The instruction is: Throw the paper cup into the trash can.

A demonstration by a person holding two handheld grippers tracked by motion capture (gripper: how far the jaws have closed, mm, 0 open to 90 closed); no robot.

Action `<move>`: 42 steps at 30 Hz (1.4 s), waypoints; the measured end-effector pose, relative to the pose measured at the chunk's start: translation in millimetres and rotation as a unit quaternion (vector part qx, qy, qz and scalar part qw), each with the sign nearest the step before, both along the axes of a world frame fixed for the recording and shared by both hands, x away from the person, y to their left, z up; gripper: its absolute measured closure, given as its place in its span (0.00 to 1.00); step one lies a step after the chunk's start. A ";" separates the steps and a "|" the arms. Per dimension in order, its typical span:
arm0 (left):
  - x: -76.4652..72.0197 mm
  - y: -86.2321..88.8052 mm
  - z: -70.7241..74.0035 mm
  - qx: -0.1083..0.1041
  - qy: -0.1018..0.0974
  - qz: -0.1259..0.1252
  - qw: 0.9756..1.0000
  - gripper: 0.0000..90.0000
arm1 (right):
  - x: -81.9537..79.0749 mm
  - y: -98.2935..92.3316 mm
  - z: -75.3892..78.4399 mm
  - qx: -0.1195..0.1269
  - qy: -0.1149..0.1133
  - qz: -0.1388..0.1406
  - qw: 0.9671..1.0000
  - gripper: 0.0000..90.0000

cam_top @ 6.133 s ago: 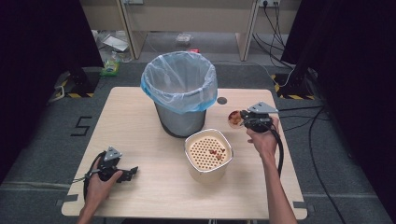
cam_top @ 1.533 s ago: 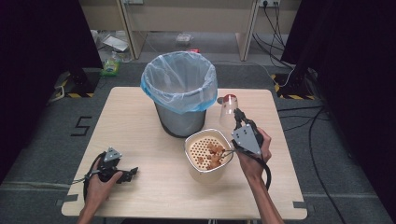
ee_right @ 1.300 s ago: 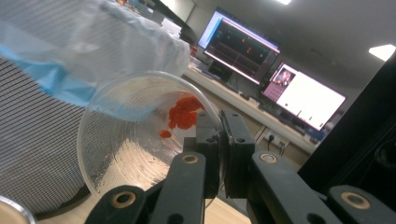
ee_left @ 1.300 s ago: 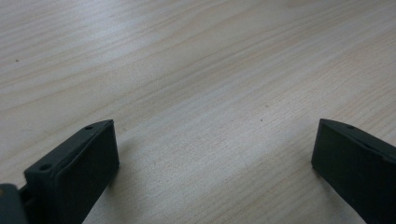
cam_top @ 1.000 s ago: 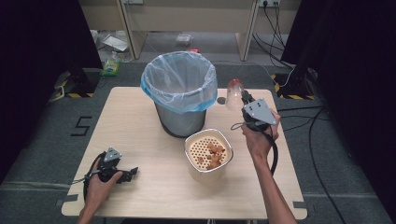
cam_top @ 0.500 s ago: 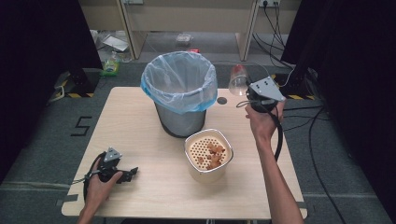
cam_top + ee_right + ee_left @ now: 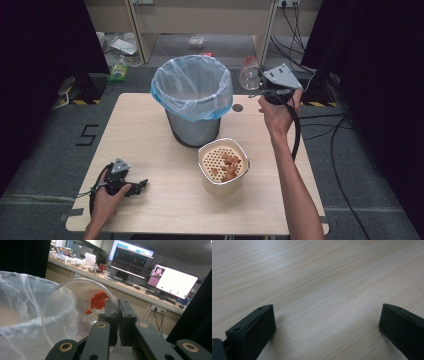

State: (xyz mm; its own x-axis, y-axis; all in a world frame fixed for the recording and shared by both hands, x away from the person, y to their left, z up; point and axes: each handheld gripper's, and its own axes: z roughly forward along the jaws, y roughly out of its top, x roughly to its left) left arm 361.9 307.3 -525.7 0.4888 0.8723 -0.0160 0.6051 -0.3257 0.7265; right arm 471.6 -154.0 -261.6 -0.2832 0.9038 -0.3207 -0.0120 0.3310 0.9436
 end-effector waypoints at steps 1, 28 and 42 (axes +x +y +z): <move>0.1 0.0 0.0 0.000 0.000 0.000 1.000 0.00 | 0.4 3.9 3.1 0.000 0.000 0.004 1.000 0.97; -0.3 0.1 0.0 -0.001 0.001 -0.002 1.000 0.00 | 44.5 127.3 3.5 -0.031 0.108 0.105 0.988 0.81; -0.4 0.0 0.0 0.000 0.001 -0.002 1.000 0.00 | 33.4 78.2 7.6 0.006 0.126 0.077 0.989 0.55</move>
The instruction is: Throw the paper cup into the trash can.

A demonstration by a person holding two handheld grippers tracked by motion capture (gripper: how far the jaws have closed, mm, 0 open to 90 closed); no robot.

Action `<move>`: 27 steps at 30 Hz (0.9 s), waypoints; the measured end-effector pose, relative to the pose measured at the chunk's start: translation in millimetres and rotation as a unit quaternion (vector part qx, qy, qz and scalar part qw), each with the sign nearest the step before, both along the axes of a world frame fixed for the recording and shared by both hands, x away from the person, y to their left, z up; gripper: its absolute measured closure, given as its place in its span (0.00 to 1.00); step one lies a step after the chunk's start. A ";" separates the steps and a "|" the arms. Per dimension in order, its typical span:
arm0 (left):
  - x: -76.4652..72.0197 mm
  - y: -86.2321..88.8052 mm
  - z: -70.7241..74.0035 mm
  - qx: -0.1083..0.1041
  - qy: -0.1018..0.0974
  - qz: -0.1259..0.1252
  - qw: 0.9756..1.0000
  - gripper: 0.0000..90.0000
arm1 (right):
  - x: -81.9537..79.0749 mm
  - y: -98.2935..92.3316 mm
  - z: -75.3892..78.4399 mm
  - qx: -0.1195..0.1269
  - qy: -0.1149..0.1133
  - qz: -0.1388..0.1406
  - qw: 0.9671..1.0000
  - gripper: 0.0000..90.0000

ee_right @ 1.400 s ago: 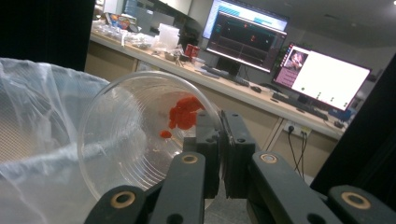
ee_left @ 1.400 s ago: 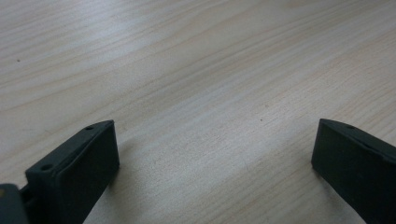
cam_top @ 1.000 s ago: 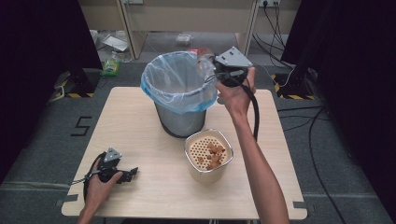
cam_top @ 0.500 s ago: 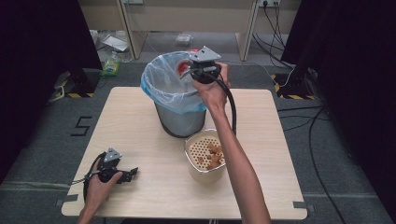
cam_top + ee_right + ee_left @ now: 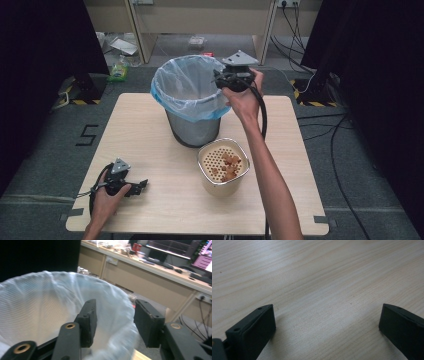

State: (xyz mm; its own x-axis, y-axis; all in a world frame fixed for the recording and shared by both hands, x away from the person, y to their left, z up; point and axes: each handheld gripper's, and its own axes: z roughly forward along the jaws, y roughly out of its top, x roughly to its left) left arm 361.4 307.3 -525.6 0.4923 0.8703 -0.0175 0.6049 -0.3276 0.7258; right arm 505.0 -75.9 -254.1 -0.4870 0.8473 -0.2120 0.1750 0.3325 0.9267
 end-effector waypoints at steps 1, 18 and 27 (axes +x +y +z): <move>0.0 0.0 0.0 0.000 0.000 0.000 1.000 0.00 | -1.1 -6.5 -0.4 0.004 0.005 -0.002 1.000 0.53; -0.1 0.0 0.0 0.000 0.000 0.000 1.000 0.00 | -31.8 -88.2 -33.6 0.020 0.044 -0.034 0.998 0.41; -0.1 0.1 0.1 0.001 0.000 0.000 1.000 0.00 | -49.5 -113.9 -76.2 0.009 0.069 -0.048 0.996 0.37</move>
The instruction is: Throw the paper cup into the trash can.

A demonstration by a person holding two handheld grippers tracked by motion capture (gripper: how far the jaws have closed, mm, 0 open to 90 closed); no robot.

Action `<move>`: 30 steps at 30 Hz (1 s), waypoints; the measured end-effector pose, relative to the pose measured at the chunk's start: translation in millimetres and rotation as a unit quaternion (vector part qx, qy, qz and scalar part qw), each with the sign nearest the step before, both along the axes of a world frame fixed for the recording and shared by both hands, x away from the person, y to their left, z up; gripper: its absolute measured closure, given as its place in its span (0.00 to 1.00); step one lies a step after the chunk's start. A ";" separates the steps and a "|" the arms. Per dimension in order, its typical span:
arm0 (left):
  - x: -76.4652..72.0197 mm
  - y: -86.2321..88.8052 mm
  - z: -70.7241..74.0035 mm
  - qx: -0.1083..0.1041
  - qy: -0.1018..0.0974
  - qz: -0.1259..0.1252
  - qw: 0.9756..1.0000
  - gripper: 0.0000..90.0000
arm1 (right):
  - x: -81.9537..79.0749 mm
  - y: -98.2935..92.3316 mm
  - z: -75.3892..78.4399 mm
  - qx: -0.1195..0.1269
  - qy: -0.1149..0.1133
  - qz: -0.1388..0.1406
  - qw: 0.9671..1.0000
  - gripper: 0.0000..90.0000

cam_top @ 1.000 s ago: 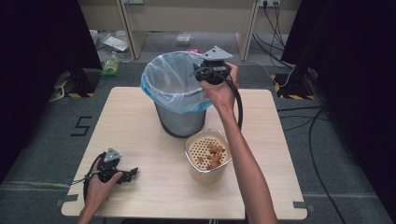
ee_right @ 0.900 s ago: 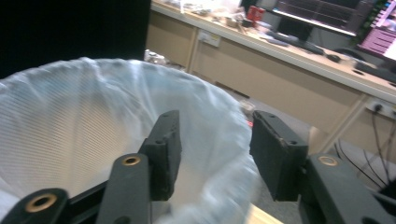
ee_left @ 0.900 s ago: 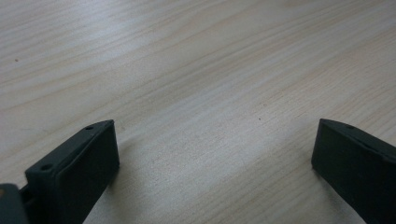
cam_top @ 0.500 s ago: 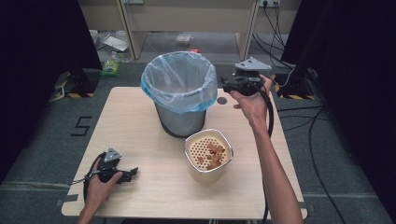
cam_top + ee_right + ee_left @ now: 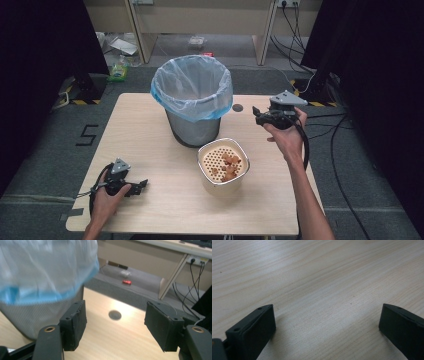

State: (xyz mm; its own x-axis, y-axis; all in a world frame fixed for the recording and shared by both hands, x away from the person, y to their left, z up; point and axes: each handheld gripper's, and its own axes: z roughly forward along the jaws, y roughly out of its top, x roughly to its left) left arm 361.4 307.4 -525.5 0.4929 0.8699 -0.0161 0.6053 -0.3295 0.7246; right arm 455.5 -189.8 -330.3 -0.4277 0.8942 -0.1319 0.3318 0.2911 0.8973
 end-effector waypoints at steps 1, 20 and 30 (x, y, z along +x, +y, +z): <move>0.0 0.0 0.0 0.000 0.000 0.000 1.000 0.00 | -3.9 -4.7 -9.8 0.001 0.007 -0.001 1.000 0.37; 0.0 0.0 0.0 0.000 0.000 0.000 1.000 0.00 | -41.4 -32.4 -90.2 0.004 0.056 -0.023 0.998 0.32; 0.0 -0.1 -0.1 -0.001 0.000 0.000 1.000 0.00 | -57.3 -34.5 -134.6 -0.011 0.105 -0.024 0.994 0.32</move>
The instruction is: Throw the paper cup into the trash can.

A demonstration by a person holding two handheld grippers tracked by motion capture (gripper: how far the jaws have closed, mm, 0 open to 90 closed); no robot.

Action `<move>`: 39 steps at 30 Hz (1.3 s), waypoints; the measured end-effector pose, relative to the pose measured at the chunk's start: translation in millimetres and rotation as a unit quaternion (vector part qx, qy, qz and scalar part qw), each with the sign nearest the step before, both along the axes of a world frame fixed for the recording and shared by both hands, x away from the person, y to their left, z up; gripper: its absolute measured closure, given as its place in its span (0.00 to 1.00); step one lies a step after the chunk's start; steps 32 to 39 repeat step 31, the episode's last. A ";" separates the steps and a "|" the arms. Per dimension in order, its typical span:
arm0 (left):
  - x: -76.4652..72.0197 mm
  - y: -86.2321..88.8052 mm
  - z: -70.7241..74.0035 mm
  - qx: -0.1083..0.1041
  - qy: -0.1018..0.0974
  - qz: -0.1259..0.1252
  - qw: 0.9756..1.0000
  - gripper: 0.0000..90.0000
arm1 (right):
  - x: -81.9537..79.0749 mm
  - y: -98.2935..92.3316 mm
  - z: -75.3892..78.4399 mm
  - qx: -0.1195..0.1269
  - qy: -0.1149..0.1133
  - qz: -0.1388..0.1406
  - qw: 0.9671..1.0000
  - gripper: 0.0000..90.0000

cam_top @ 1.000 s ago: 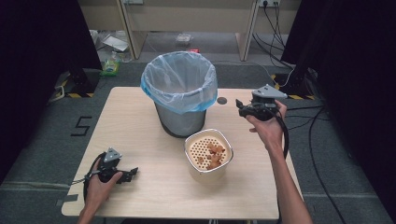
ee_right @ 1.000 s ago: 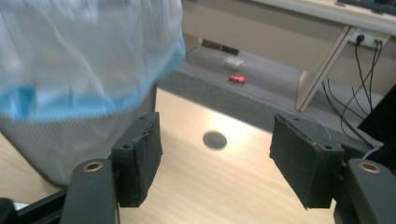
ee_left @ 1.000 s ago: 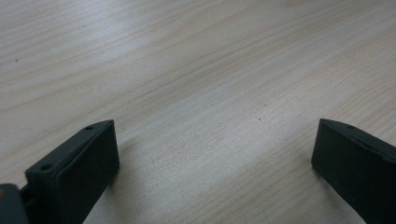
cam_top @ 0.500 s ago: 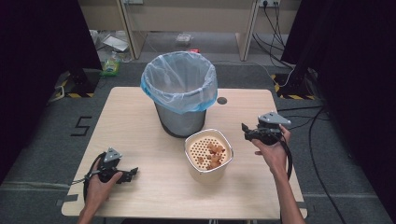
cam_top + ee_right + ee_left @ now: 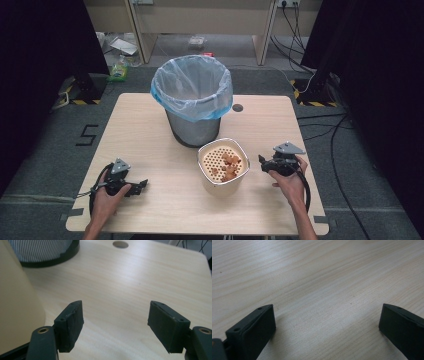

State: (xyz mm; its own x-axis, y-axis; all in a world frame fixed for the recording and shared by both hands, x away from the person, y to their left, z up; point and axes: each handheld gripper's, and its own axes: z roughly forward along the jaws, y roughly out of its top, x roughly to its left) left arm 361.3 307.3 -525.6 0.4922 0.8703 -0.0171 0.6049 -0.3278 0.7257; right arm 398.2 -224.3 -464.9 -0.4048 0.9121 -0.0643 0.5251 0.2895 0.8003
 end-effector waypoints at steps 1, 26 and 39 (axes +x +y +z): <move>0.0 0.0 0.0 0.000 0.000 0.000 1.000 0.00 | 0.0 0.0 0.0 0.000 0.000 0.000 1.000 0.32; -0.4 0.0 0.0 0.000 0.000 -0.001 1.000 0.00 | -23.6 5.4 -46.9 -0.008 0.083 0.018 0.996 0.22; -0.4 0.0 0.0 0.000 0.001 -0.001 1.000 0.00 | -26.9 5.8 -50.9 0.001 0.071 0.019 0.997 0.17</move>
